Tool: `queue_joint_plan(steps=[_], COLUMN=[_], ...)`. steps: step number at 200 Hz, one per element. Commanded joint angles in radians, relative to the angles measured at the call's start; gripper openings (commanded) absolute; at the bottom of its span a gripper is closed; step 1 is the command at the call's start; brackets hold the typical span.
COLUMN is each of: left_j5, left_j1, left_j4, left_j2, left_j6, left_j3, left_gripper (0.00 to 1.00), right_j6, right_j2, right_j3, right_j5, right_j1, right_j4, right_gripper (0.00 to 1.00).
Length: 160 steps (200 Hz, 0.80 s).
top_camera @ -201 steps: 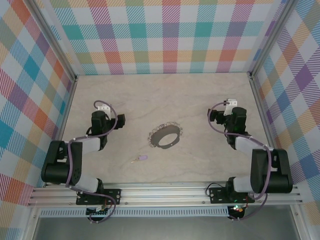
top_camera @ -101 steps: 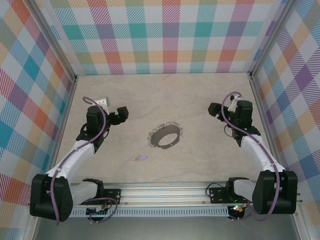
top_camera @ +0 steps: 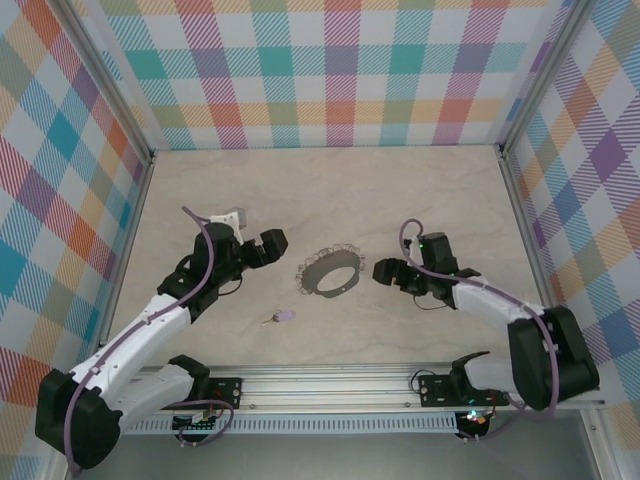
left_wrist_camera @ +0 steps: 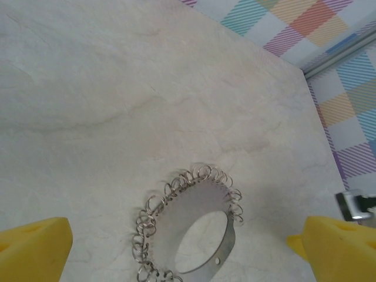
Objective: Put the keys on the keyring
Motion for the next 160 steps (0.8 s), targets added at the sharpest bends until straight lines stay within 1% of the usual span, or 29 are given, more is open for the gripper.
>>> queue_joint_plan(steps=[1,46,97,139,160], left_j5=[-0.041,-0.042,-0.043,-0.037,-0.038], left_j1=[-0.032,-0.063,-0.079,-0.081,-0.081], left_j4=[-0.059,-0.062,-0.06,-0.054,-0.052], left_j2=[-0.022,-0.015,0.006,0.021,0.031], left_j6=[-0.031,-0.022,-0.003,0.01,0.017], left_j3=[0.013,0.019,0.036,0.036,0.032], left_gripper=[1.0,1.0,1.0,1.0,1.0], right_j6=[0.04,0.039,0.021,0.013,0.007], right_j2=[0.075,0.221,0.349,0.411,0.434], right_j3=[0.041,0.144,0.252,0.317,0.348], right_j5=[0.022,0.063,0.07,0.069,0.059], right_j1=[0.045,0.112,0.131,0.132,0.138], right_j4=[0.07,0.087,0.072,0.069,0.06], right_gripper=[0.75,0.73,0.71,0.7,0.68])
